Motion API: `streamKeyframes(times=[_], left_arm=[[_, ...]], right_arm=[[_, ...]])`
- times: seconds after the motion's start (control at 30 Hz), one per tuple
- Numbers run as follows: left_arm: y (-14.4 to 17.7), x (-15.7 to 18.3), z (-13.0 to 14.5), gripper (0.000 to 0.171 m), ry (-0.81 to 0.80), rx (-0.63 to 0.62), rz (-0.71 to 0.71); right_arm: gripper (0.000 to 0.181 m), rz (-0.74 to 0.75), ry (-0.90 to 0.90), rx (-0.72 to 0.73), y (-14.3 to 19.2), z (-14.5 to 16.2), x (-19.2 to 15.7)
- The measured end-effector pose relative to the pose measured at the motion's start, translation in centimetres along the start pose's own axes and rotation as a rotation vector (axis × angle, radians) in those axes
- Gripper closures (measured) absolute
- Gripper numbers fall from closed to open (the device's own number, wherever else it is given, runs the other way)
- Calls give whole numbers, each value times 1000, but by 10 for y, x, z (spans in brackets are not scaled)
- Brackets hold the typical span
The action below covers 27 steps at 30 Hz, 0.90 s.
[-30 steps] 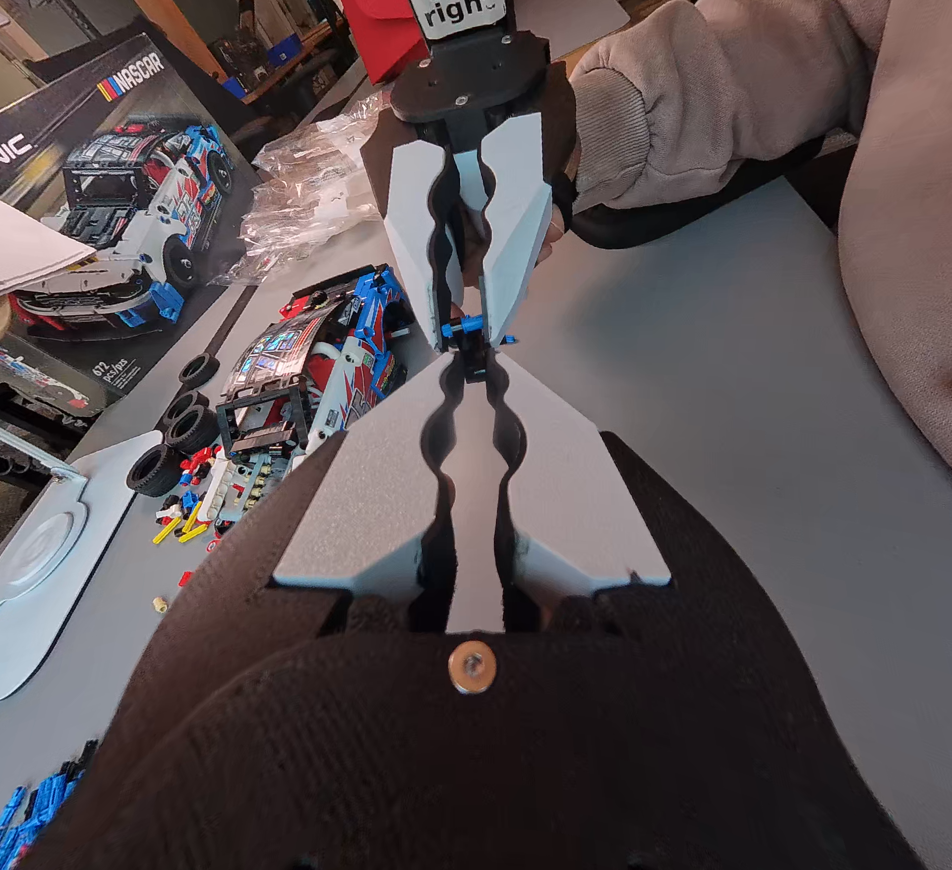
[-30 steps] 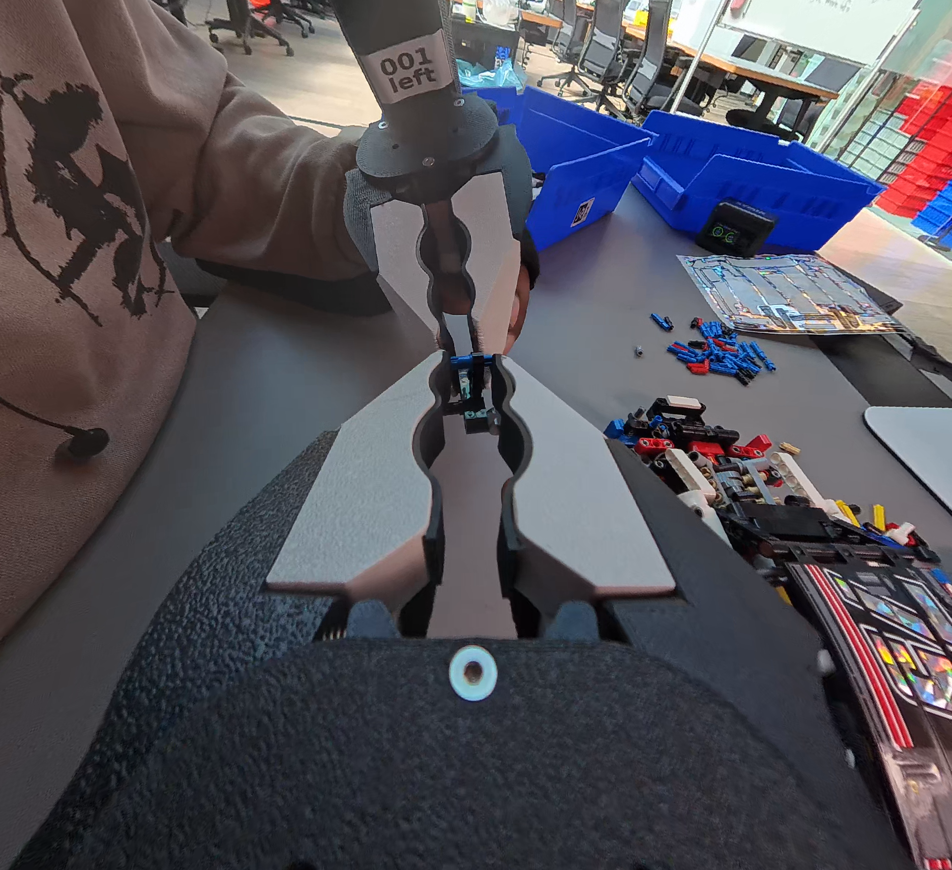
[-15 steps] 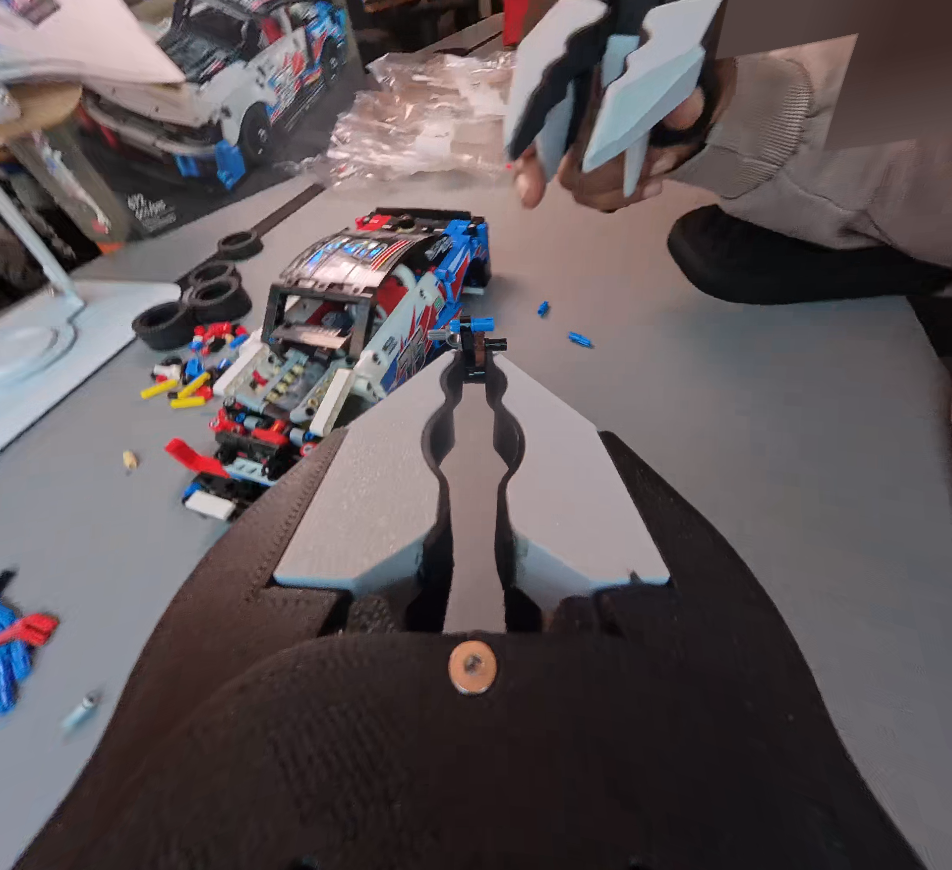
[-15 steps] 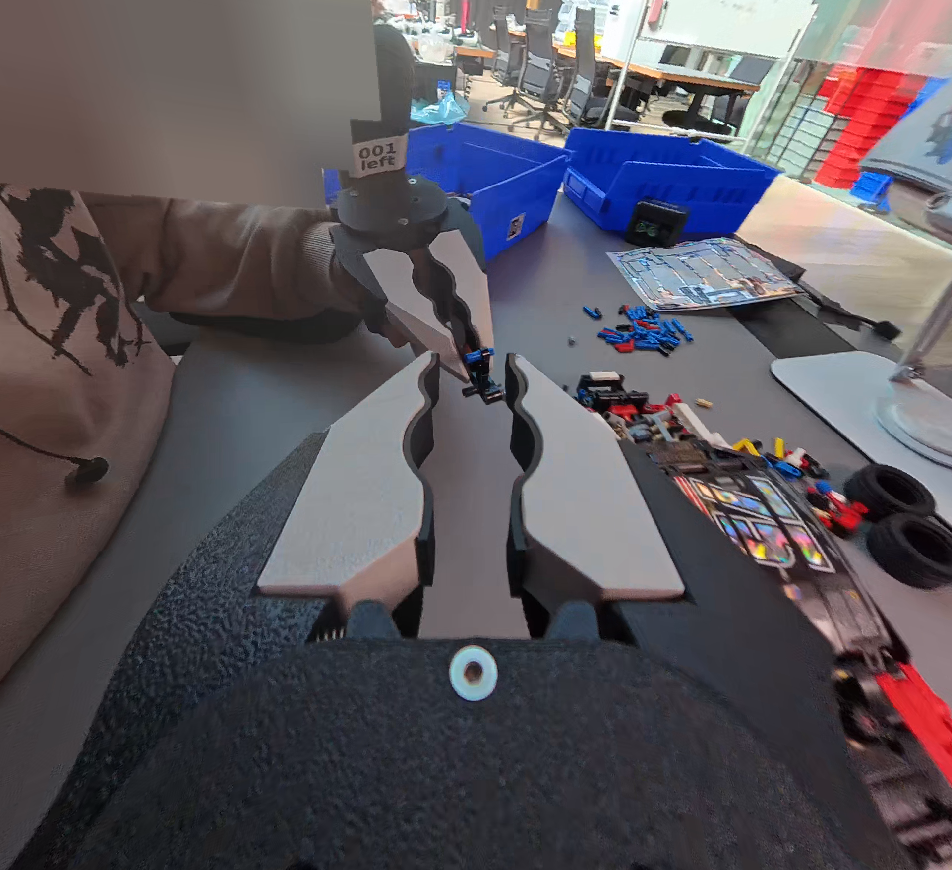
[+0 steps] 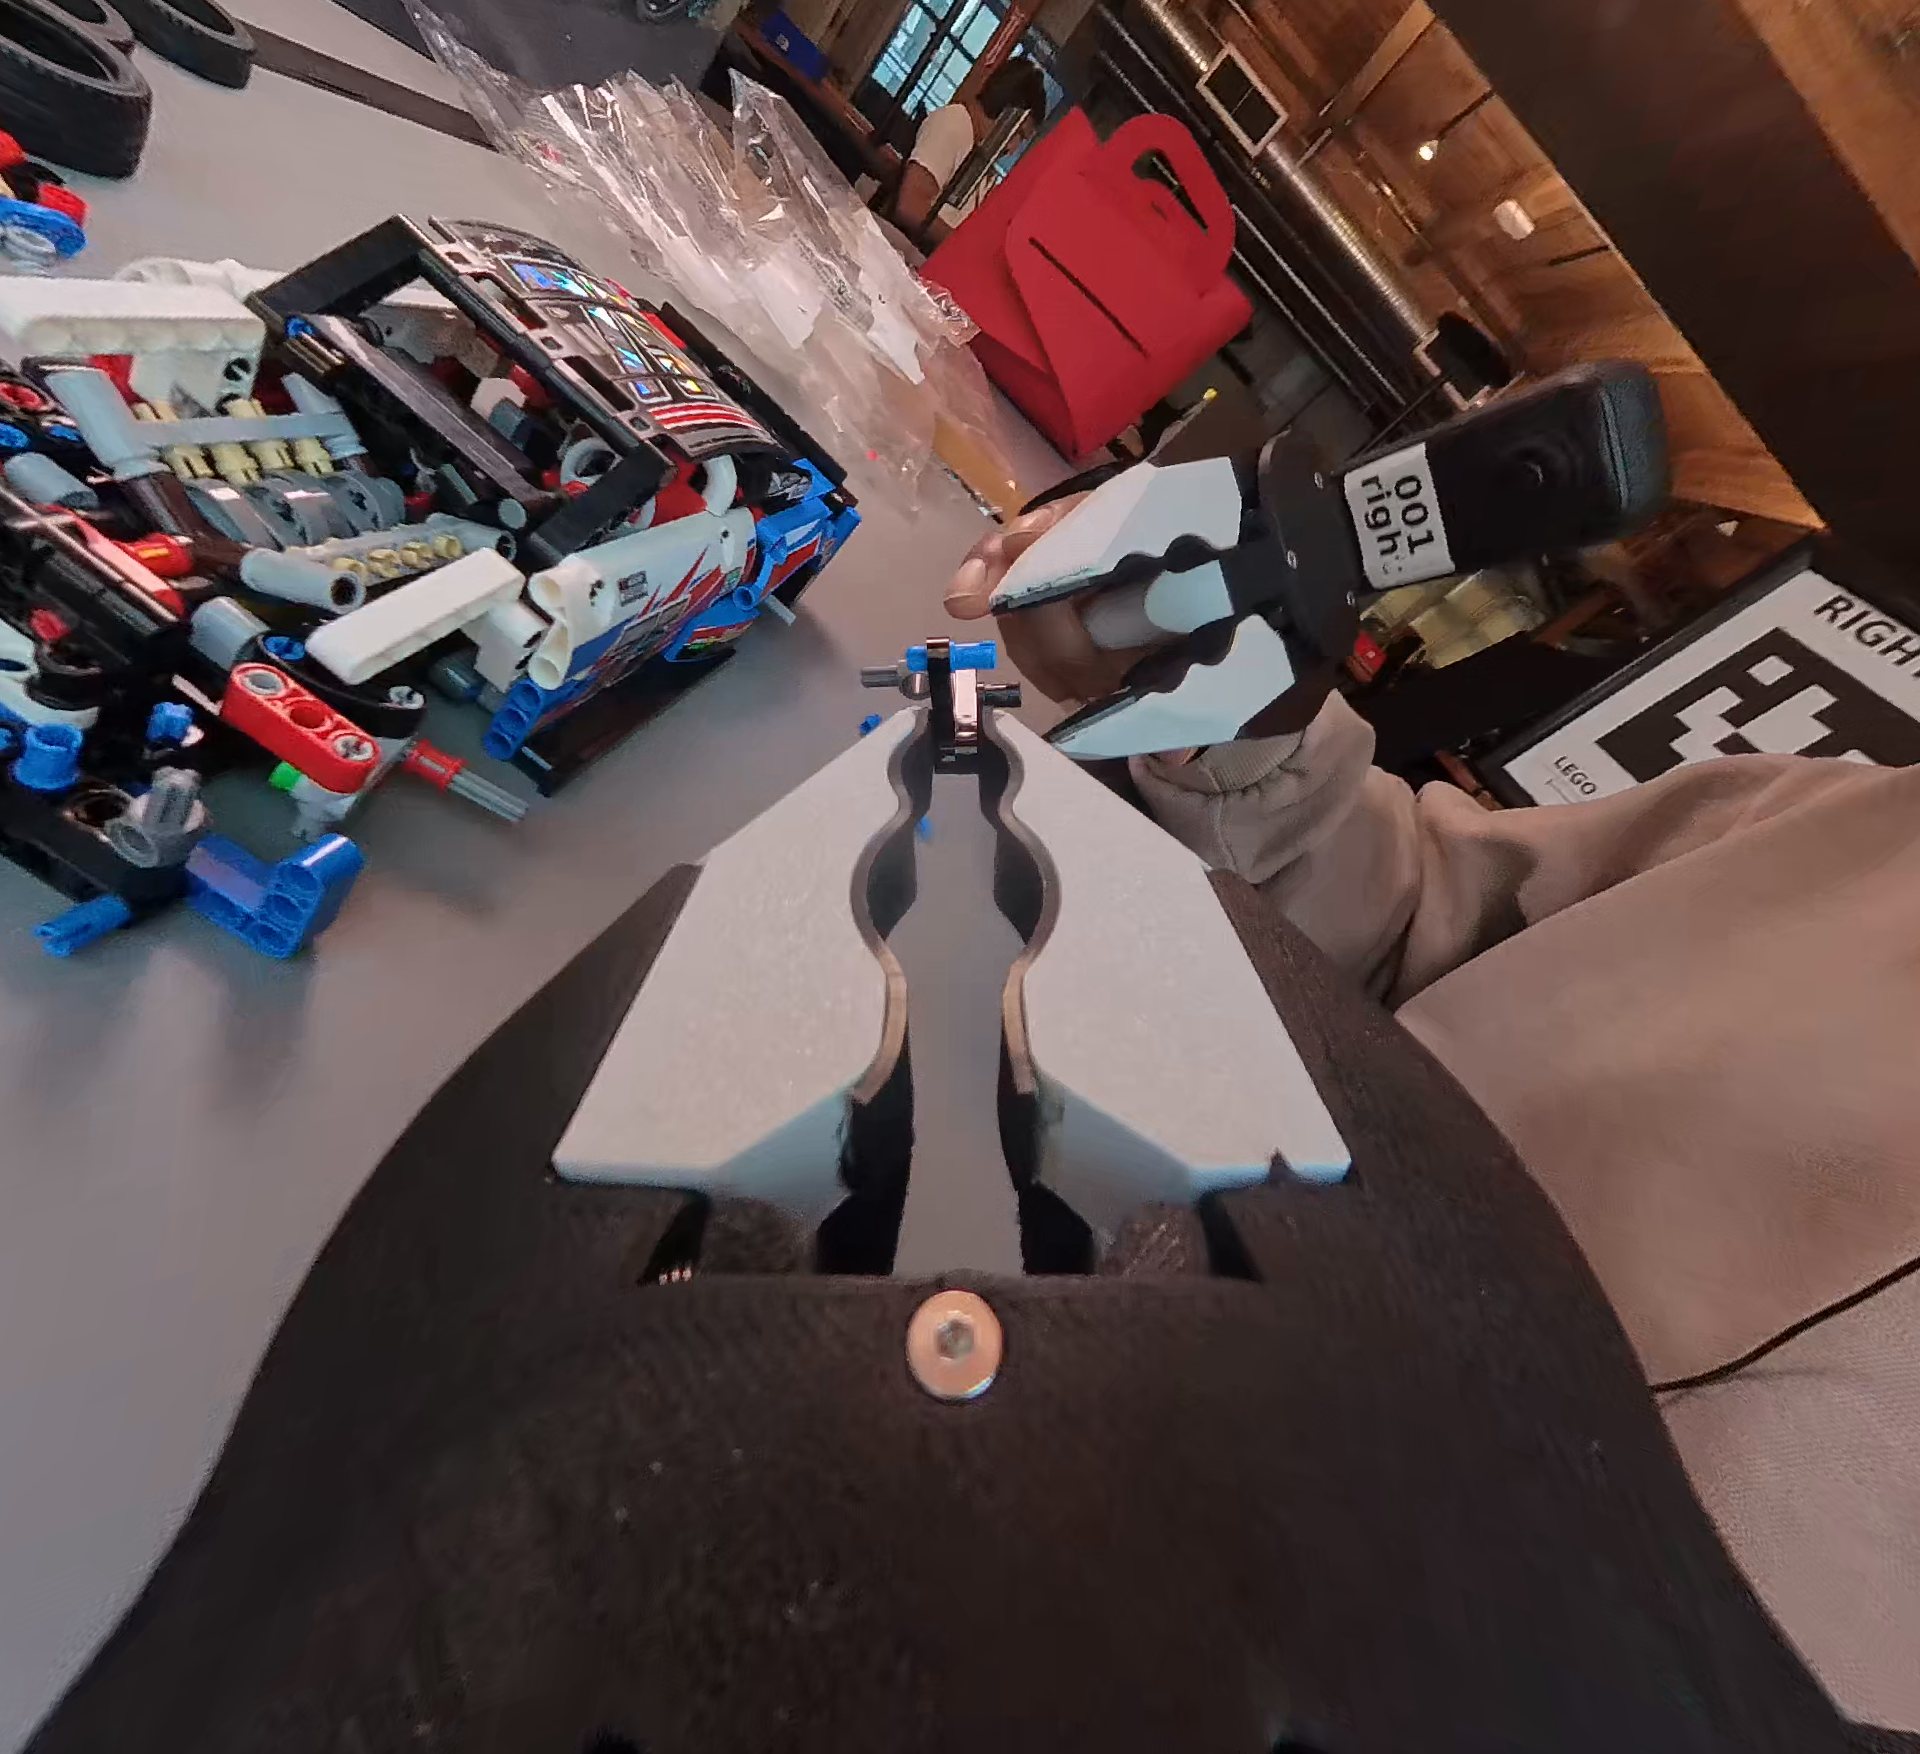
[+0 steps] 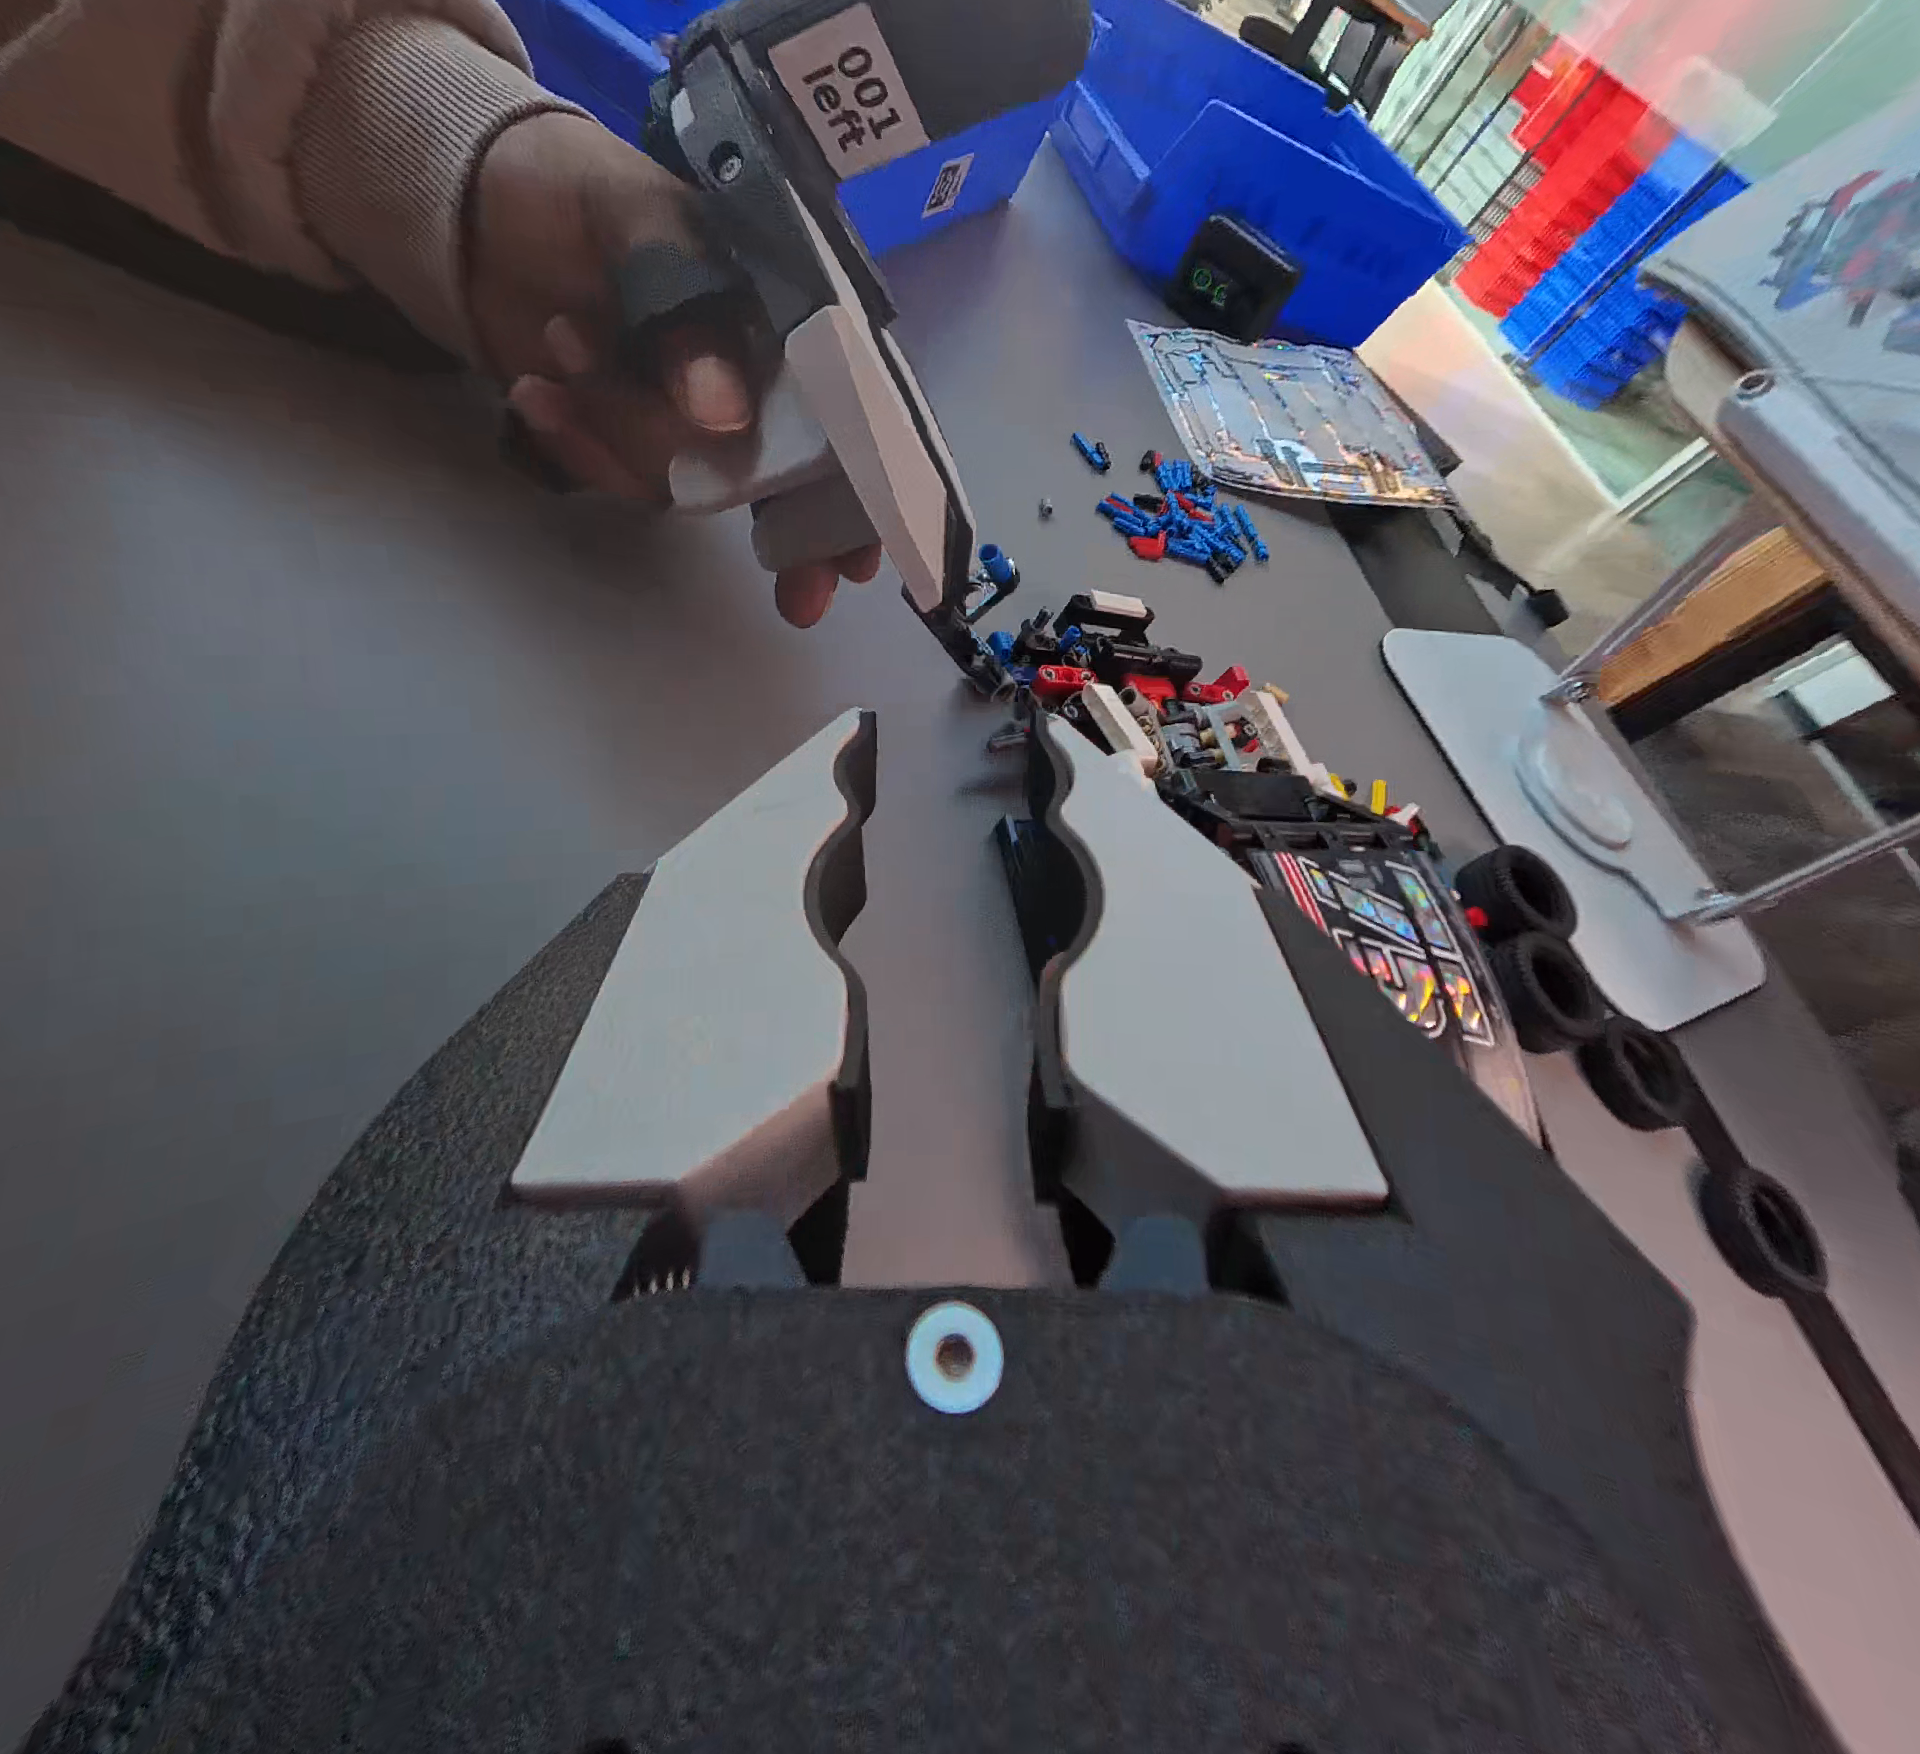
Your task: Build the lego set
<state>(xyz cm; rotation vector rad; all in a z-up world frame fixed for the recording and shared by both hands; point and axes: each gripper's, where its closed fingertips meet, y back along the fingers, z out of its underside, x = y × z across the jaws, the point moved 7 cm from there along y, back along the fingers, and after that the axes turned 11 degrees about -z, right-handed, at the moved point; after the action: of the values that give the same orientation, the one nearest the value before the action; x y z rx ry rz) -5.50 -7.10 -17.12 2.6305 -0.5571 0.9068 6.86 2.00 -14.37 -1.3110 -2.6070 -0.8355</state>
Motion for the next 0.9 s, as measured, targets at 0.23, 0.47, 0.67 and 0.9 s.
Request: streamKeyframes(times=[0.23, 0.47, 0.67, 0.9], left_arm=[[-5, 9, 6, 165, 45, -25, 70], [0, 10, 2, 140, 170, -98, 213], [-4, 16, 10, 142, 164, -176, 259], [-6, 19, 15, 157, 63, -206, 200]], right_arm=[[169, 104, 203, -56, -25, -9, -11], [172, -27, 260, -42, -9, -10, -15], [172, -129, 407, -140, -13, -15, -25], [173, -190, 548, -273, -19, -18, -30]])
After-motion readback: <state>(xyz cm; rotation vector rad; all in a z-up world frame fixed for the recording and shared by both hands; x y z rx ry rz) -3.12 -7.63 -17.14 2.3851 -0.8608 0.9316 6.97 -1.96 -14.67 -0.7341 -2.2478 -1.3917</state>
